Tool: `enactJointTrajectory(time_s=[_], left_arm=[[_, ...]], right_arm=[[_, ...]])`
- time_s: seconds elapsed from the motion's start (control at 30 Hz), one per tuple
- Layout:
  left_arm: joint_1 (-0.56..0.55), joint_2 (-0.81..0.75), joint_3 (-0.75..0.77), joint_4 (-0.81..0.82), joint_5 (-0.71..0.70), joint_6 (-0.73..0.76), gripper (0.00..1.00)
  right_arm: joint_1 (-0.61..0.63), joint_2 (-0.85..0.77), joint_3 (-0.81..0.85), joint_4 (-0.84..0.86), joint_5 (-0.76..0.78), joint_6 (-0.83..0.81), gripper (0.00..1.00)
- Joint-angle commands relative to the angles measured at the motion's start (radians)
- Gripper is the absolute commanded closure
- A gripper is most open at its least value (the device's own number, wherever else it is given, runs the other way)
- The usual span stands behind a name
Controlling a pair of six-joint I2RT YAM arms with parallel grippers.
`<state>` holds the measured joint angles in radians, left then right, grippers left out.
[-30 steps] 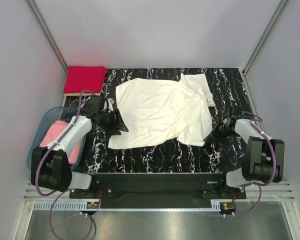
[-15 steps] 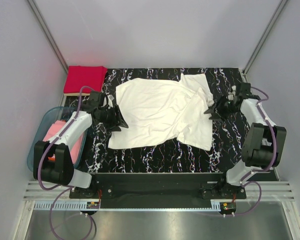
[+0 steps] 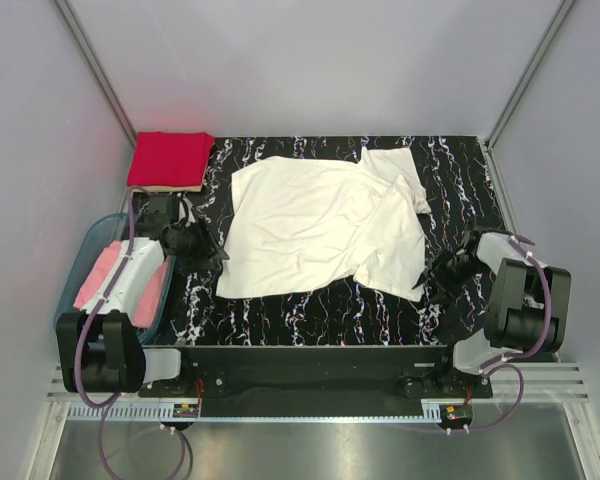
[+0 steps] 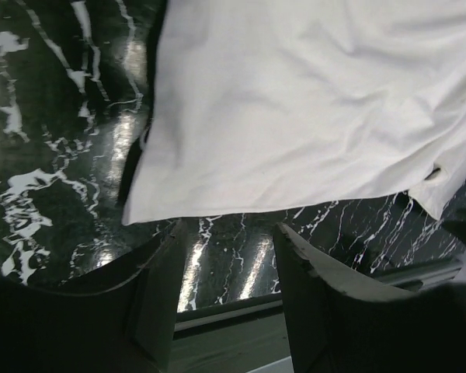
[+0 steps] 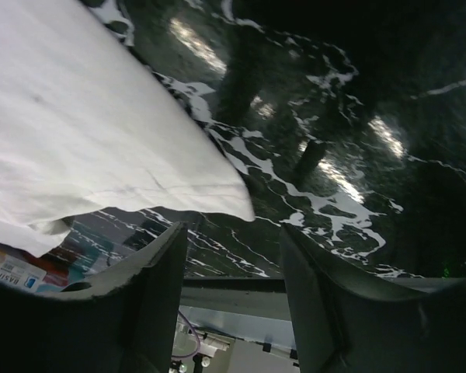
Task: Fold and stack the t-shirts
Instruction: Flatten the tshirt out
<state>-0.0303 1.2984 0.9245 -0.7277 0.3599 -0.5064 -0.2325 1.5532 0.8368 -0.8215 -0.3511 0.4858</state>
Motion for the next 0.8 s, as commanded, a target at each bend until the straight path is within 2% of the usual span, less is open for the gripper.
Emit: enactJointTrajectory(time_s=[0.0,0.2,0.6,0.77], left_arm=[[0.052,-0.051,-0.033,-0.016,-0.049,-0.006,0.47],[0.102,-0.089,-0.064,-0.015,-0.072,-0.01,0.47],[0.145,-0.113,-0.081,-0.012,-0.061,-0.003,0.47],[0.148,-0.114,-0.09,-0.01,-0.061,-0.001,0.47]], right_arm=[[0.004,-0.08,-0.028,-0.012,0.096,0.051,0.42],[0.004,-0.055,-0.068,0.062,0.055,0.089,0.5],[0.004,-0.042,-0.153,0.205,0.069,0.145,0.56],[0.004,-0.053,-0.157,0.209,0.092,0.145,0.58]])
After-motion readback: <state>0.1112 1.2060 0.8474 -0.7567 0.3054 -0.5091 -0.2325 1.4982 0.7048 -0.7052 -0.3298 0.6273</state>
